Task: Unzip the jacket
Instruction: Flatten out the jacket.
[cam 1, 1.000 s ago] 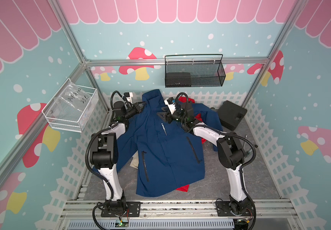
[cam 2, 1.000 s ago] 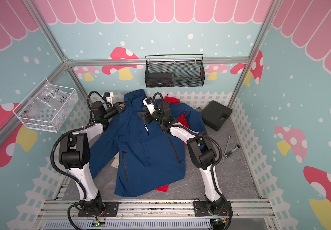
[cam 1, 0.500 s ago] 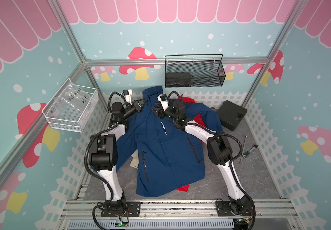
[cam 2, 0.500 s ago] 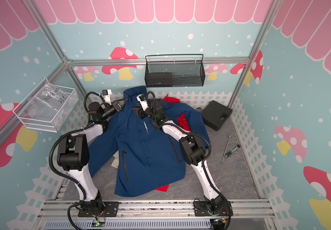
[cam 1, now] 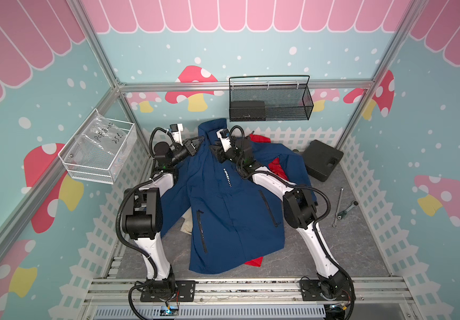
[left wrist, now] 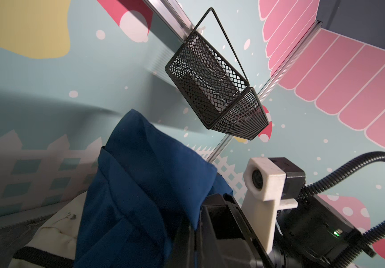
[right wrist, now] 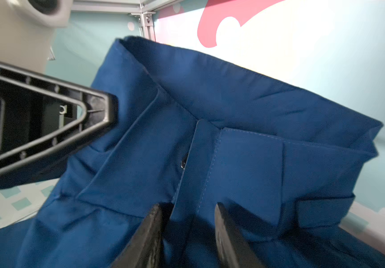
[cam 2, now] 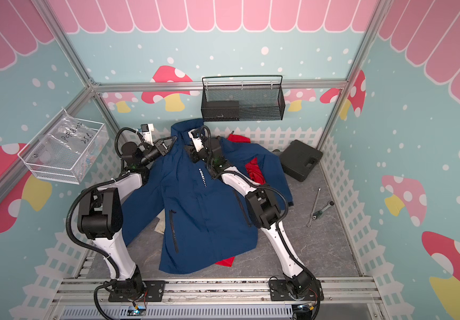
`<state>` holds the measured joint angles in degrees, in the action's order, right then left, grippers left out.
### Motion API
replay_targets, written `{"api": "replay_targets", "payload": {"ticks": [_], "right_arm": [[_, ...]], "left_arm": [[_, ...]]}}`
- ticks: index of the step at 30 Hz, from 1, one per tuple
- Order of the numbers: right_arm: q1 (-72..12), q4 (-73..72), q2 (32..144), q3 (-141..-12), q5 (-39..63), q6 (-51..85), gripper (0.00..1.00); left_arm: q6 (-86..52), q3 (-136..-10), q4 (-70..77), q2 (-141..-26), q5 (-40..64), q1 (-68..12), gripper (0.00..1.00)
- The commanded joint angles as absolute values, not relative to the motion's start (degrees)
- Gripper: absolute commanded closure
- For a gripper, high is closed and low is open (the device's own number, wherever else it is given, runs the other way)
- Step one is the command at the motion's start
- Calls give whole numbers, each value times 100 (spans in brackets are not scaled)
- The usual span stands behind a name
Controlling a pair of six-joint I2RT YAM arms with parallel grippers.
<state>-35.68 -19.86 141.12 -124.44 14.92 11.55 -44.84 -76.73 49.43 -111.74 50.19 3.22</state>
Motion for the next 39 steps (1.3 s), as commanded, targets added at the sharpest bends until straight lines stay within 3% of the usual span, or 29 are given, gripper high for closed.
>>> {"api": "replay_targets", "payload": {"ticks": [1, 13, 17, 21, 23, 28, 30, 35, 39], "right_arm": [[-3594, -1838, 14238, -12608, 1204, 1148, 69], [-3589, -1978, 14302, -12830, 1449, 1213, 85], [-3590, -1977, 14295, -12867, 1505, 1205, 100], [-3587, -1999, 14083, -12693, 1452, 1028, 100], [-3591, -2106, 13920, -12525, 1439, 911, 100], [-3539, -2987, 13306, -11561, 1757, 714, 100], [-3520, -3529, 13044, -11011, 1874, 630, 100], [-3415, -4366, 12580, -10064, 2358, 601, 100], [-3322, -4613, 12285, -9567, 2766, 481, 100]], "left_arm": [[-4614, -7647, 5396, -10952, 5108, 310, 100], [-4688, -7649, 5467, -10969, 5133, 283, 100], [-4707, -7647, 5476, -10968, 5128, 277, 100], [-4496, -7603, 5182, -10896, 5025, 285, 100], [-4127, -7536, 4688, -10763, 4898, 313, 91], [-2666, -7436, 2805, -10153, 4351, 383, 50], [-2078, -7529, 2056, -9921, 4189, 416, 41], [-200, -8307, 117, -9712, 4136, 465, 35], [759, -8896, -686, -9890, 4872, 492, 35]]}}
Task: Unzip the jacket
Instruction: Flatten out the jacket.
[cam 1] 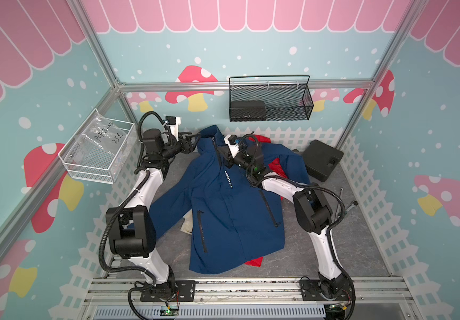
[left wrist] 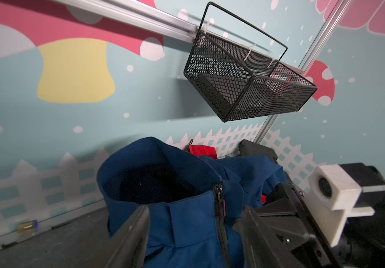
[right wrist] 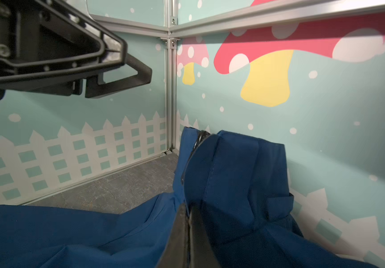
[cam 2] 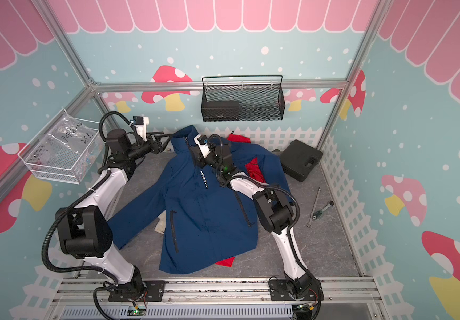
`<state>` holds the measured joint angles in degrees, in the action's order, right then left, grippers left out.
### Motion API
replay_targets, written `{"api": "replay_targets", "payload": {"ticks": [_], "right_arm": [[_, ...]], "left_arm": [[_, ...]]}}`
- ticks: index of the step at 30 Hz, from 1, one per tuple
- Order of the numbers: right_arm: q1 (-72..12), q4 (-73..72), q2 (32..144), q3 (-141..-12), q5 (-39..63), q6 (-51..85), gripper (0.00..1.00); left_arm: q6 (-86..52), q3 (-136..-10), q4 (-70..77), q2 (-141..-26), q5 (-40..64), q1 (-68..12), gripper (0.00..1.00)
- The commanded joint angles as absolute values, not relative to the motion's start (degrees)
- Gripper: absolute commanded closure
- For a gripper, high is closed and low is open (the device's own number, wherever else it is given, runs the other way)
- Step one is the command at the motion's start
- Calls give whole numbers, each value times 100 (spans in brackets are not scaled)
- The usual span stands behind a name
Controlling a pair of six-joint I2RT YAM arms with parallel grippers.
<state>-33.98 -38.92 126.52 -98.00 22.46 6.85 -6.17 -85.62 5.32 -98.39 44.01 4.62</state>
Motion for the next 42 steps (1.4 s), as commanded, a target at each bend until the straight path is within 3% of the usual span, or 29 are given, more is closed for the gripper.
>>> {"api": "replay_targets", "payload": {"ticks": [1, 13, 21, 27, 35, 41, 42], "right_arm": [[-3298, -4725, 12221, -9449, 2859, 495, 100], [-3115, -5106, 11793, -8695, 3554, 479, 100], [-3115, -5101, 11802, -8660, 3744, 507, 100], [-3120, -5106, 11804, -8685, 3749, 538, 100], [-3116, -5179, 11812, -8693, 3713, 639, 100], [-3083, -5368, 11834, -8675, 3680, 853, 100], [-3064, -5465, 11851, -8672, 3698, 981, 100]], "left_arm": [[955, -8974, -808, -9941, 5009, 474, 35], [4236, -9942, -2681, -10506, 5521, 117, 39], [5279, -10332, -2956, -10703, 5264, -16, 39], [6107, -11047, -4176, -11029, 5070, -83, 42], [6218, -11193, -4412, -11103, 5009, -193, 65], [6037, -11401, -4412, -11118, 5122, -218, 99], [5950, -11458, -4421, -11114, 5103, -220, 100]]}}
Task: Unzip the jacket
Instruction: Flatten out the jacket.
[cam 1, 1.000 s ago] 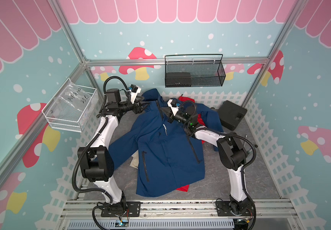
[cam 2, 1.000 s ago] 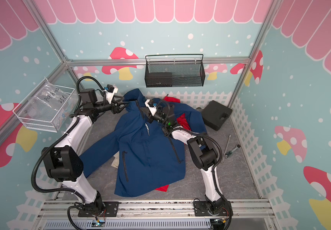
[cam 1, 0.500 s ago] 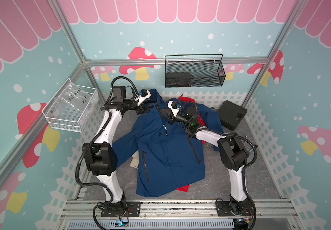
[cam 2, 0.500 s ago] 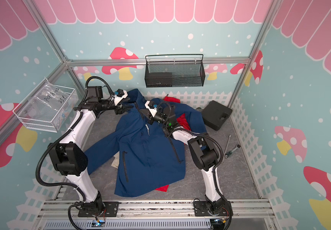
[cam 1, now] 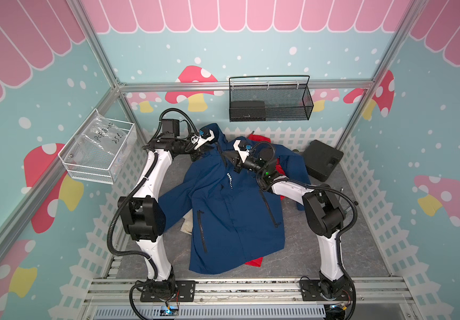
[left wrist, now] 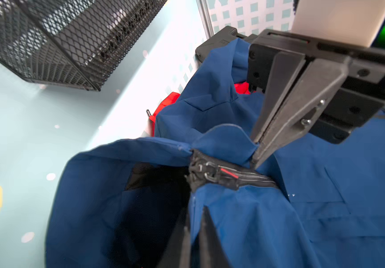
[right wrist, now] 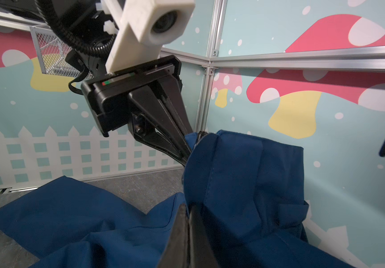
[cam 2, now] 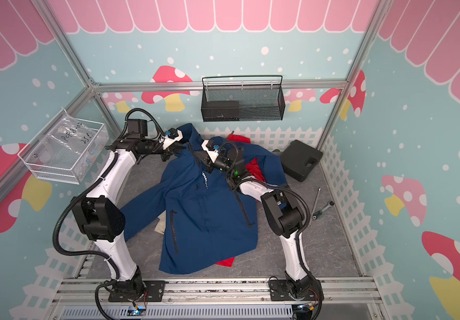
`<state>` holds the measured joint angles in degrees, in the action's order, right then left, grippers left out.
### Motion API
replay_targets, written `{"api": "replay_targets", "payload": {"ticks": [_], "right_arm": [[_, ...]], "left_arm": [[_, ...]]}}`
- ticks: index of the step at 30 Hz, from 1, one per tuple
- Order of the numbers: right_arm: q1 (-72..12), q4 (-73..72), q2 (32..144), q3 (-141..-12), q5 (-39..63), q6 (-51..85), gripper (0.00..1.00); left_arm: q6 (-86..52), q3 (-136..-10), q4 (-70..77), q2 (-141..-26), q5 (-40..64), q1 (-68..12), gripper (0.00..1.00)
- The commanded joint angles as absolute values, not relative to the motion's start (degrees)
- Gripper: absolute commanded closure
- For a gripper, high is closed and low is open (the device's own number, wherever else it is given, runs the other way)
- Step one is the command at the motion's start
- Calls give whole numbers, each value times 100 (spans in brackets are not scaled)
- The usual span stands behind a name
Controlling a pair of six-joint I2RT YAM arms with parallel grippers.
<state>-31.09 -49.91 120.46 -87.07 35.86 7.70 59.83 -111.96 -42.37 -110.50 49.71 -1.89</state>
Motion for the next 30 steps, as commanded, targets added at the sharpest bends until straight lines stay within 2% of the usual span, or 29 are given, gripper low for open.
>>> {"api": "replay_targets", "payload": {"ticks": [1, 9, 23, 30], "right_arm": [[-3035, -5621, 11859, -8663, 3738, 1160, 100], [-2760, -6065, 11937, -8703, 3704, 2156, 100], [-2776, -5928, 12193, -9362, 4079, 2659, 100], [-2819, -5924, 12174, -9403, 4179, 2633, 91]], "left_arm": [[5880, -11501, -4421, -11089, 5058, -220, 100], [5576, -11653, -4308, -10775, 4520, -173, 100], [4776, -11904, -4030, -10412, 5179, -200, 100], [4824, -11698, -4033, -10275, 5209, -263, 100]]}}
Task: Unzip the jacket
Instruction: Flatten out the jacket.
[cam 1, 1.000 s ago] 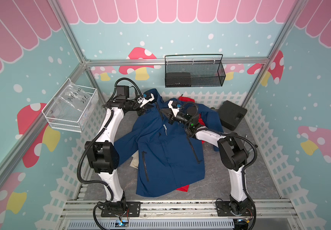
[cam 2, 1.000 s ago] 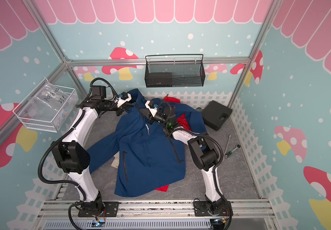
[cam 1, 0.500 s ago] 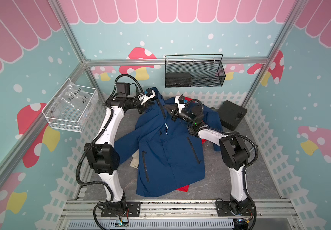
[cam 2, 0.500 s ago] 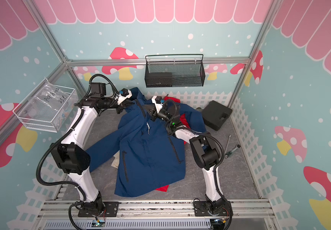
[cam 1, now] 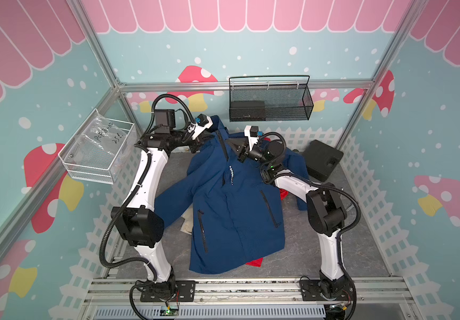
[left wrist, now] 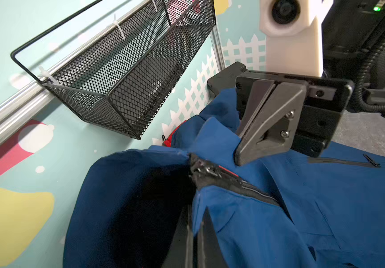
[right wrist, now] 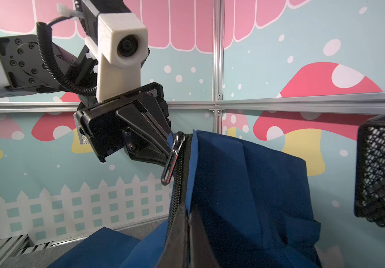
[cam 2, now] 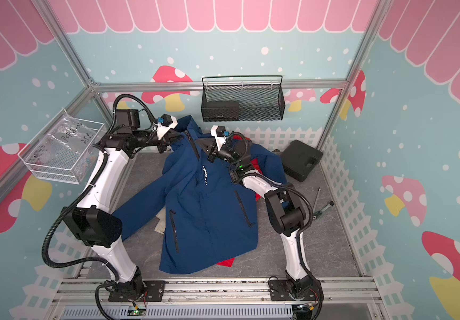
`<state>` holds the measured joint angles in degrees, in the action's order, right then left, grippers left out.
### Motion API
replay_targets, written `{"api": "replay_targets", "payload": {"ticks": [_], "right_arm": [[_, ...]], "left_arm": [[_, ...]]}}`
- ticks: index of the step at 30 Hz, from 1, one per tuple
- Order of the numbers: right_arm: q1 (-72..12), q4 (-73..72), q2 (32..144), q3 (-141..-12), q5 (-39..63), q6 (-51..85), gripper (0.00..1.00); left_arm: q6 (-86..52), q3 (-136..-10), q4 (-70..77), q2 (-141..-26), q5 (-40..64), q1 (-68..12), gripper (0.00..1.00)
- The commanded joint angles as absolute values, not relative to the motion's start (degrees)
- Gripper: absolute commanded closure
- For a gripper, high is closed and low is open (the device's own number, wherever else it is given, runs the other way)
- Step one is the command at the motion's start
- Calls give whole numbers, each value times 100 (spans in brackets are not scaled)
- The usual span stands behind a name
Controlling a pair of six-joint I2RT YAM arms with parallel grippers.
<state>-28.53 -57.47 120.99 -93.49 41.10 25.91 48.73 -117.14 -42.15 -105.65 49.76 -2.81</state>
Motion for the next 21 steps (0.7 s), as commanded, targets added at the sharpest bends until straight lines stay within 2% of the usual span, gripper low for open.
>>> {"api": "replay_targets", "payload": {"ticks": [1, 5, 7, 10, 14, 21], "right_arm": [[-2823, -5932, 12120, -9322, 4144, 2583, 88], [-2828, -5933, 11765, -8894, 4065, 2244, 76], [-2826, -5949, 11564, -8636, 4027, 2056, 64], [-2840, -6095, 11224, -8130, 3988, 1782, 54], [-2946, -6186, 10686, -7521, 3781, 1303, 53], [-3238, -6117, 10368, -7323, 3672, 844, 59]], "left_arm": [[4841, -11683, -4032, -10267, 5150, -264, 100], [4925, -11625, -4019, -10261, 5014, -258, 100], [4873, -11645, -4017, -10291, 5067, -264, 100], [4858, -11648, -4020, -10318, 5048, -272, 100], [4868, -11647, -4018, -10305, 4999, -272, 100], [4878, -11624, -4022, -10292, 5001, -272, 100]]}}
